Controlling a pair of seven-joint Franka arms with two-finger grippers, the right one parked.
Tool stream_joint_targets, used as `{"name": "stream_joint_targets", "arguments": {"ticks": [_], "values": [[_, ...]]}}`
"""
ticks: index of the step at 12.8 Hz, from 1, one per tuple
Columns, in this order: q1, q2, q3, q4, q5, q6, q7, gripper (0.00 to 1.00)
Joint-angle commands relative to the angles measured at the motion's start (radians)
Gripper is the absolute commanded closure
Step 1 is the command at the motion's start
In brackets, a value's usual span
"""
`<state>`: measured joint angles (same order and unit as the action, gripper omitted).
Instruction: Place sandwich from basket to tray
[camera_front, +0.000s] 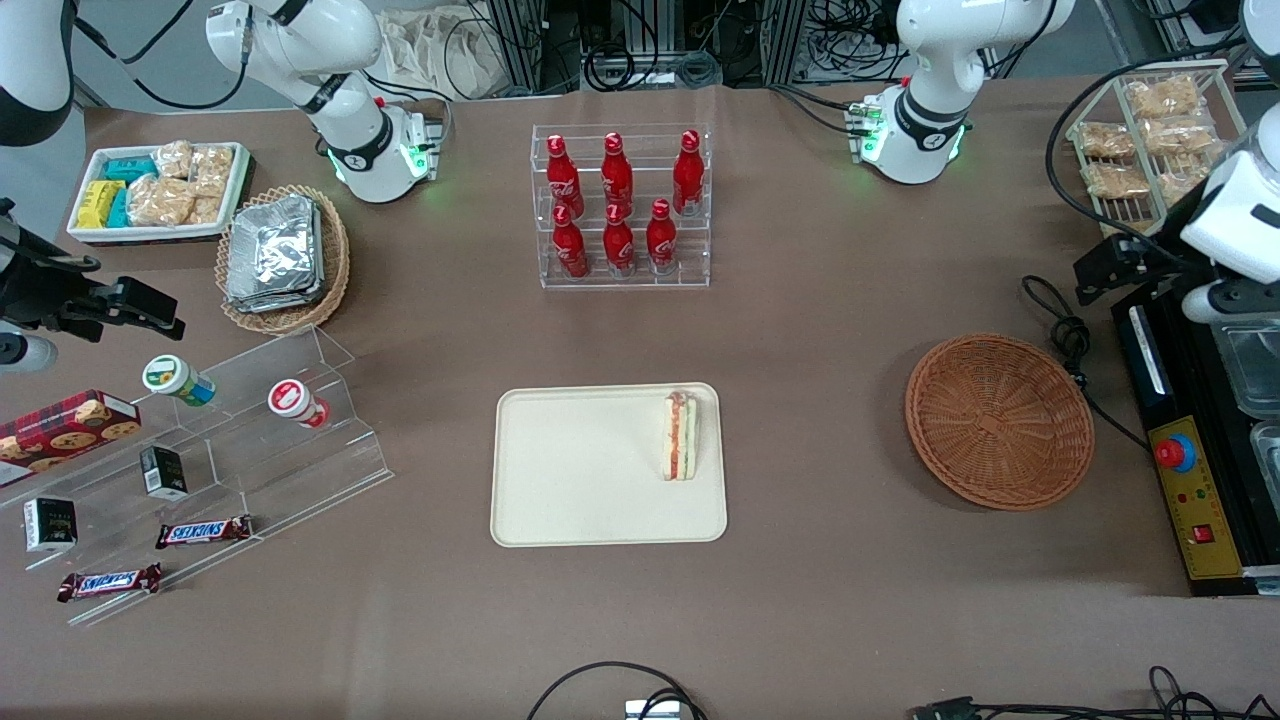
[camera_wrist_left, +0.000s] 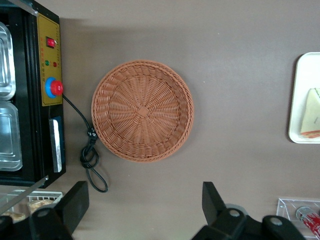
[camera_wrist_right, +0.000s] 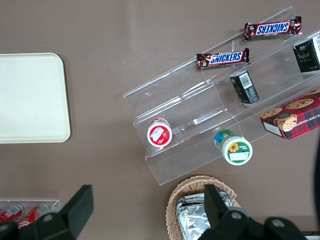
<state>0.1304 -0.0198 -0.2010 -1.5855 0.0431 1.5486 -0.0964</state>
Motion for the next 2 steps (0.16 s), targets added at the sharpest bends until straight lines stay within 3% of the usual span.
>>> {"name": "stream_joint_targets", "arguments": {"ticks": [1,2], "values": [[-0.003,-0.019,0.015,-0.022,-0.029,-0.025,0.018,0.0],[-0.002,-0.014,0.015,-0.013,-0.045,-0.036,0.02,0.0]]}}
